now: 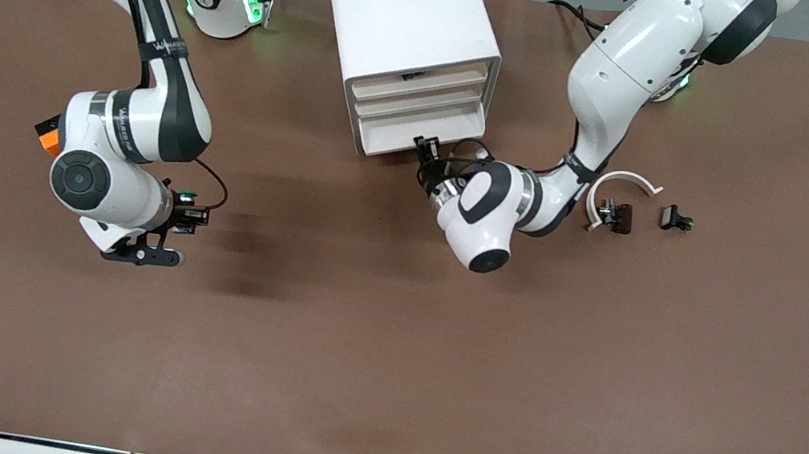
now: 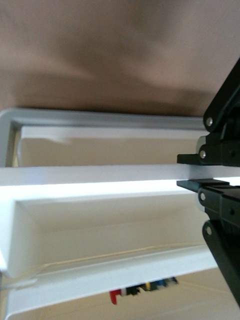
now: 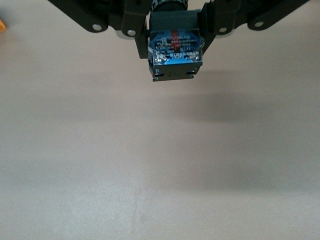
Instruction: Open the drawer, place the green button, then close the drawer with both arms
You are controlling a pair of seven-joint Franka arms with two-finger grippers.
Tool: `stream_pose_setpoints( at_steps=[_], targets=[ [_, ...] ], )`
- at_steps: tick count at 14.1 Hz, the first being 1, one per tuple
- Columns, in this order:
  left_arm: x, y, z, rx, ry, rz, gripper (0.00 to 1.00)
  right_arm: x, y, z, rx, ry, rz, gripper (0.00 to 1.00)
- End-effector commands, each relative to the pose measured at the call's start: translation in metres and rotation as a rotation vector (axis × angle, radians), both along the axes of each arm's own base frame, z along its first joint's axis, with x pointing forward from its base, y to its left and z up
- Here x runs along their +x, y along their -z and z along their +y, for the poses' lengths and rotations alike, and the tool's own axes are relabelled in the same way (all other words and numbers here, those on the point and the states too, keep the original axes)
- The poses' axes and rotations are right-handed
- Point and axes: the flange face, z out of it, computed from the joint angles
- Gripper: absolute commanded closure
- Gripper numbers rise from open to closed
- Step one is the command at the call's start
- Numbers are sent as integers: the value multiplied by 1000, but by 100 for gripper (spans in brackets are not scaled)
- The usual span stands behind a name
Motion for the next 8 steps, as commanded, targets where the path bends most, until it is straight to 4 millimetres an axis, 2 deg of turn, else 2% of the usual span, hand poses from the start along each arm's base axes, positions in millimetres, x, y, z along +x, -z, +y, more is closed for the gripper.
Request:
stream_pose_setpoints(
  at_steps=[1,4,6,7,8],
  targets=[
    [37,-12,13,-40,-50,-40,100,-1,-26,28,-60,81,35,97],
    [64,-20,37,-53,-96,-65,100,-24,-49,96,-125,207,10,97],
    [75,-26,43,-62,-110,-82,100,-46,-58,146,-164,308,-28,97],
    [82,-32,46,-68,-117,-96,95,-58,-61,173,-180,363,-50,97],
    [83,-32,47,-69,-118,-101,73,-67,-63,194,-191,413,-72,97]
  ],
)
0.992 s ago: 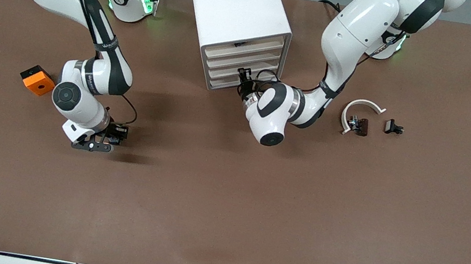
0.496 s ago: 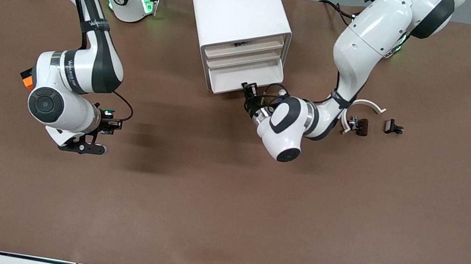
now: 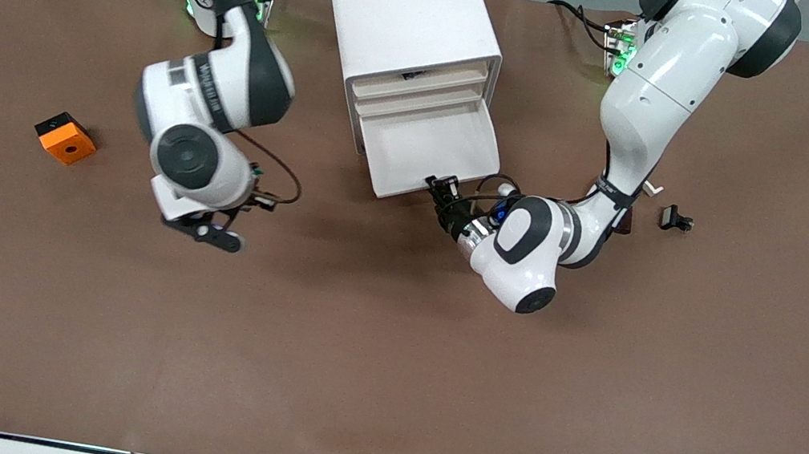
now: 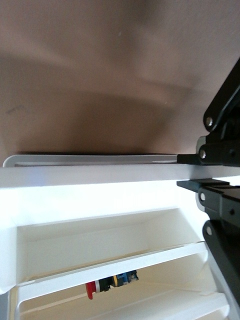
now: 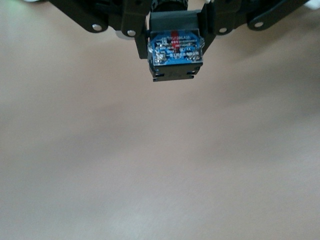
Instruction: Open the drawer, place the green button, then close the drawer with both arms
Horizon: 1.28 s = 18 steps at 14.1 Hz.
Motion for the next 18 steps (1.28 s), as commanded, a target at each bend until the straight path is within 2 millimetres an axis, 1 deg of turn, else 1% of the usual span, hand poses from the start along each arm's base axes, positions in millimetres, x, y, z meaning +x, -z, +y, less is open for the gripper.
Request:
stream_pose_setpoints(
  at_steps=[1,2,3,4,5,7,8,9,11,12,13,14,15,16,17,18],
  targets=[
    [21,-21,-1,-41,-12,-46,30,-26,-17,53,-44,142,-62,97],
    [24,-26,0,-38,-7,-62,5,-37,-25,78,-25,212,-67,97],
    [32,-31,6,-27,-4,-83,0,-43,-32,91,-4,270,-68,97],
    [38,-41,9,-22,20,-105,0,-48,-35,104,6,316,-72,96],
    [51,-54,18,-15,35,-136,0,-53,-38,116,25,354,-90,97],
    [67,-75,35,-42,78,-188,0,-55,-40,128,44,454,-118,96],
    [75,-86,51,-80,106,-215,0,-61,-39,139,58,486,-124,96],
    [85,-95,71,-109,116,-232,0,-63,-37,145,72,538,-124,96],
    [93,-119,102,-148,192,-303,0,-73,-29,165,67,680,-135,95],
    [95,-126,111,-143,237,-341,0,-76,-22,170,43,749,-136,95],
    [97,-134,116,-129,285,-385,0,-79,-20,172,28,794,-135,95],
    [98,-142,122,-117,345,-432,0,-87,-14,177,6,823,-131,95],
    [103,-151,127,-125,413,-493,0,-95,-7,181,-18,852,-128,92],
    [104,-164,132,-116,480,-547,0,-101,-1,183,-40,877,-127,92],
    [106,-169,140,-86,539,-581,0,-108,5,186,-52,874,-124,98],
    [107,-175,145,-52,593,-606,0,-116,8,192,-56,862,-121,100]
  ],
)
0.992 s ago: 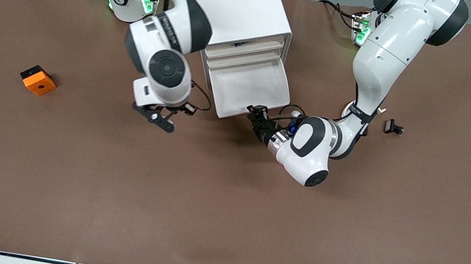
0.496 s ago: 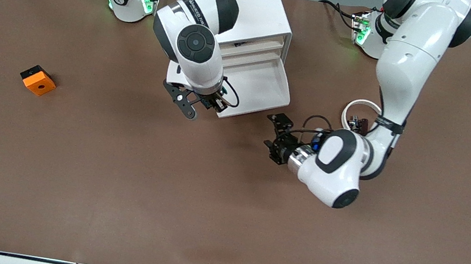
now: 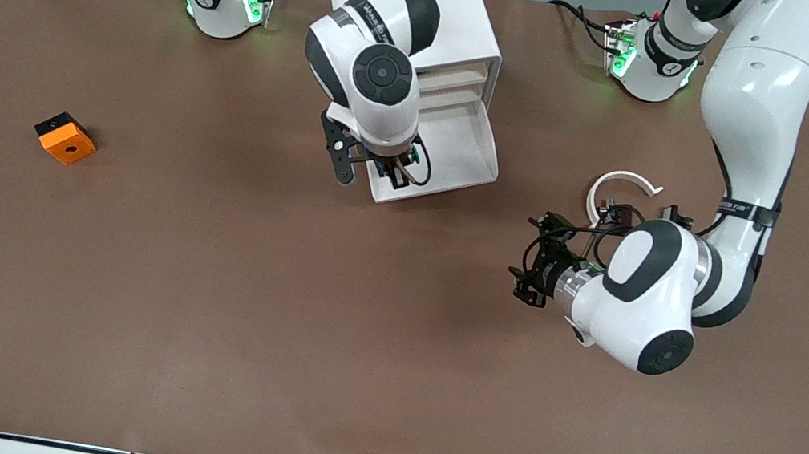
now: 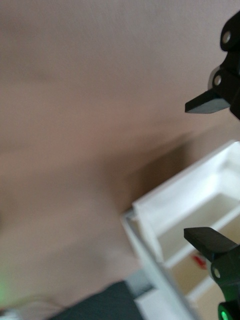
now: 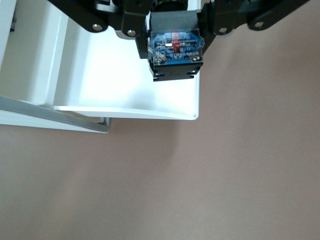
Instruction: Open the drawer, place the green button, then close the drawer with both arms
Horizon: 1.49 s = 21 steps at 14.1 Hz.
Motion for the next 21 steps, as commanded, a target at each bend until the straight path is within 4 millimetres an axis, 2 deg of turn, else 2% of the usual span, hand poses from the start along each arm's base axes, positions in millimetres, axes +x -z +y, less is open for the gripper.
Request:
stream_pose_setpoints(
  at_steps=[1,3,5,7,9,11,13,15,17,21],
  targets=[
    [1,-25,13,77,130,-109,0,-21,9,13,-15,9,13,100],
    [3,-27,15,62,265,-167,0,-29,17,16,-29,14,23,100],
    [6,-49,29,12,423,-239,0,-38,30,23,-26,2,18,100],
    [6,-58,36,14,566,-276,0,-47,44,31,-29,-13,20,100],
    [5,-57,33,28,651,-285,0,-49,59,38,-19,-17,9,100],
    [5,-64,28,29,711,-337,0,-54,67,44,-11,-14,17,100],
    [3,-65,23,4,754,-376,0,-59,74,49,-5,-14,25,98],
    [-1,-63,14,-14,781,-412,0,-60,79,49,-10,-15,29,92],
    [-8,-57,11,-14,785,-453,0,-70,80,57,-11,-34,30,88],
    [-39,-32,2,-17,799,-572,0,-80,88,64,-23,-53,35,79]
  ],
)
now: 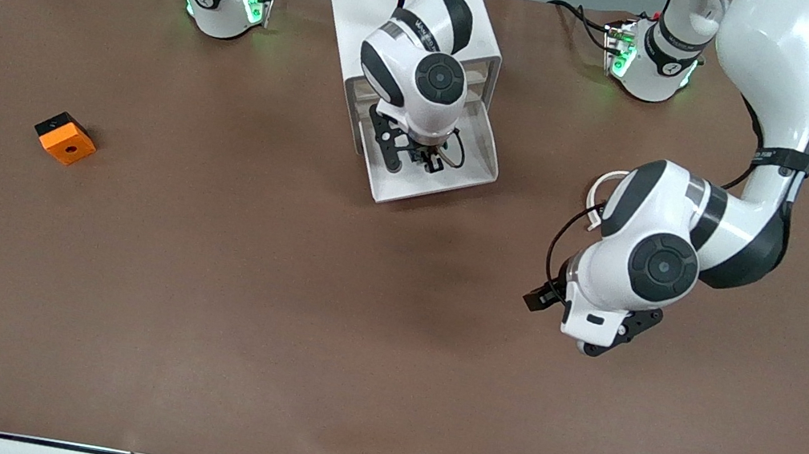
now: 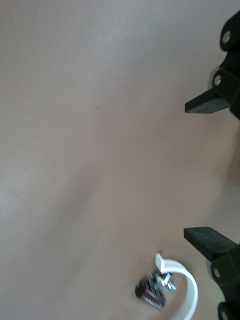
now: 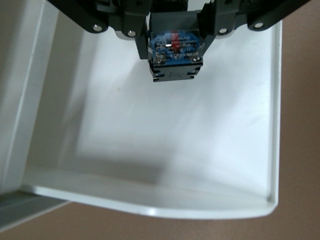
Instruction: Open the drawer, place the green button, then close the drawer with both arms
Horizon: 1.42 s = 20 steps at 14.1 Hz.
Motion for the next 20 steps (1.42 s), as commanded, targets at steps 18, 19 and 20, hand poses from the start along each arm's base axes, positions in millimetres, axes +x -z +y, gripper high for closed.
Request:
stream_pose_setpoints(
  at_steps=[18,19,20],
  targets=[
    [-124,121,-117,-18,228,-24,0,-17,-65,-12,-21,-192,74,0],
    [-130,129,-116,-16,232,-21,0,-14,-76,-16,-12,-212,75,0],
    [-137,135,-118,-22,238,-30,0,-9,-88,-23,2,-230,73,0]
  ],
)
